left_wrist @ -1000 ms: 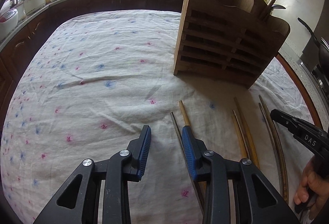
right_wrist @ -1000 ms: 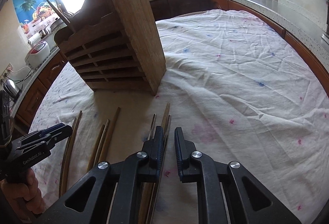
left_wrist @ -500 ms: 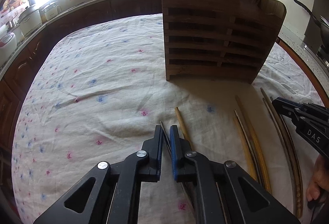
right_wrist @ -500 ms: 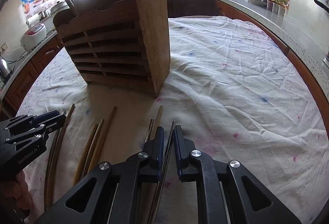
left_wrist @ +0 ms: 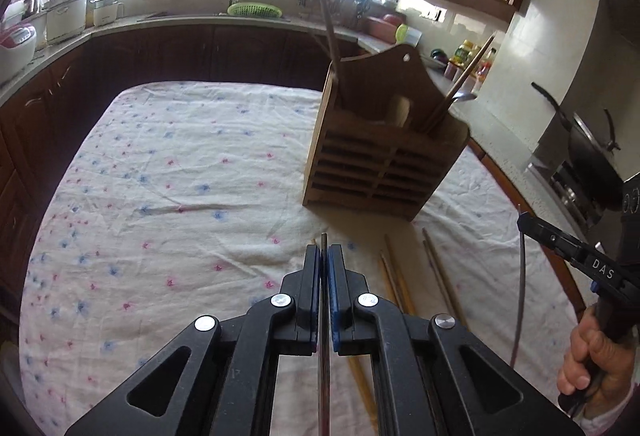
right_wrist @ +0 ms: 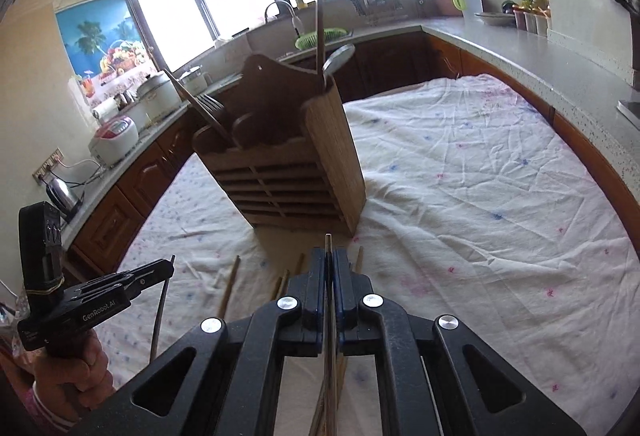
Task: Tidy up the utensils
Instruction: 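Lift the chopstick toward the holder with the left tool while the right tool carries its chopstick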
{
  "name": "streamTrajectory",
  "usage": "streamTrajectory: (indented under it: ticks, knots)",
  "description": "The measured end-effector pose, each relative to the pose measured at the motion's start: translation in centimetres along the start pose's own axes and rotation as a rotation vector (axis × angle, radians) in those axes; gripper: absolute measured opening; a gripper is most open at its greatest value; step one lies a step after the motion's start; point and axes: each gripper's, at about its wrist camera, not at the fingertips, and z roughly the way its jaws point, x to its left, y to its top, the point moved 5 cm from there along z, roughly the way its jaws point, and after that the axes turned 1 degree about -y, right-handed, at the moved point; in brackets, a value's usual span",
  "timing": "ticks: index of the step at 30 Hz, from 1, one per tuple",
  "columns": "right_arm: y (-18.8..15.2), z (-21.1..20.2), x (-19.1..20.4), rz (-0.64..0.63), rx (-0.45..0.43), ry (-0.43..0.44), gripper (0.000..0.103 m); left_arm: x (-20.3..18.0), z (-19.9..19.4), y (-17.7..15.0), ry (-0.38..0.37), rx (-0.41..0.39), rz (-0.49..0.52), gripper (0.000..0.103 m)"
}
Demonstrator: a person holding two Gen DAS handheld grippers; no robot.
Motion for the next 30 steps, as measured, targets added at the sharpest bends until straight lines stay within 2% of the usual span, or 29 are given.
streamTrajectory:
  ticks: [6,13,18,30]
  knots:
    - [1.6,-4.6,1.7,-0.012,-0.098,0.049,0.004,-0.5,-7.0,0.2,-0.051,-0.105,0.008,0.002]
    - [3.5,-8.6,3.0,-0.037,-0.199,0.07,0.004,-0.6,-12.7,-0.4,-0.08,-0.186,0.023,0.002]
    - [4.4,-9.8,3.4,-0.052,-0.243,0.065,0.004,-0.8,-14.0,-0.6,-0.075,-0.215,0.037,0.002]
    - [4.8,-10.0,2.9,-0.04,-0.256,0.066,0.004,-1.0,-14.0,0.7,-0.078,-0.244,0.039,0.002]
